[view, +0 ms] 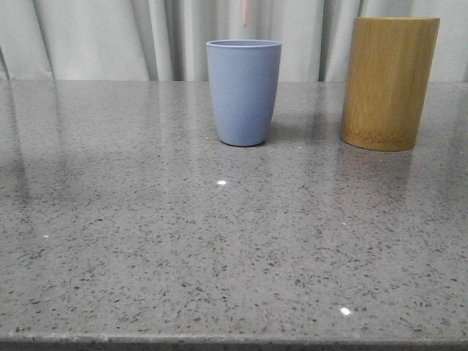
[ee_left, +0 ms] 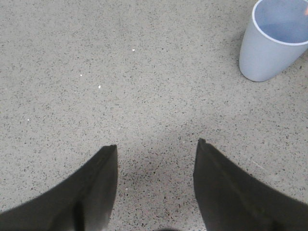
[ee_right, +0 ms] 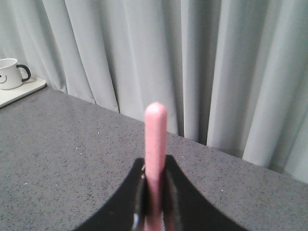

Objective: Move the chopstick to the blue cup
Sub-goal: 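Lift the pink chopstick up out of the bamboo cup with the right gripper, then move the chopstick over the blue cup and lower it inside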

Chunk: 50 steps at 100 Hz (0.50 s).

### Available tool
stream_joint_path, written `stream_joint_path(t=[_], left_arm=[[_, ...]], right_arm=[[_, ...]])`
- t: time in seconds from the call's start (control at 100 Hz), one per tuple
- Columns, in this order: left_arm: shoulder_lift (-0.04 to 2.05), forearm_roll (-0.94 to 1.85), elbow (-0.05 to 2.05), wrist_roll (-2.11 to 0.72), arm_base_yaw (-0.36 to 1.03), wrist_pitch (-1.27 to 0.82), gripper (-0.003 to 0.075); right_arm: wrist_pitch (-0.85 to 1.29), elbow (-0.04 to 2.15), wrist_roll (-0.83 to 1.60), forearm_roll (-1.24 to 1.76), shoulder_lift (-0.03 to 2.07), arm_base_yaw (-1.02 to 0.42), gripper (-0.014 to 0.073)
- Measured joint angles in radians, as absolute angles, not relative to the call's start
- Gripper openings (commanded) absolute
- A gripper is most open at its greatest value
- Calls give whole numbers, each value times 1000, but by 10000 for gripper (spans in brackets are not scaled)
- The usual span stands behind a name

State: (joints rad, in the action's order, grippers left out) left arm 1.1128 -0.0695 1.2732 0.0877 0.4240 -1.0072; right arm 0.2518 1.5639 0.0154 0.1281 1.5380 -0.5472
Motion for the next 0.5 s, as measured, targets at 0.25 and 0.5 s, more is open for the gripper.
stream_joint_path(t=[0.25,0.5], left_arm=[[1113,-70,1273,88,424,-1007,356],[1113,-70,1273,88,424,-1007,356]], right_arm=[[245,1564,15,128,1620,-547,-61],[256,1564,15,128,1664,-547,-58]])
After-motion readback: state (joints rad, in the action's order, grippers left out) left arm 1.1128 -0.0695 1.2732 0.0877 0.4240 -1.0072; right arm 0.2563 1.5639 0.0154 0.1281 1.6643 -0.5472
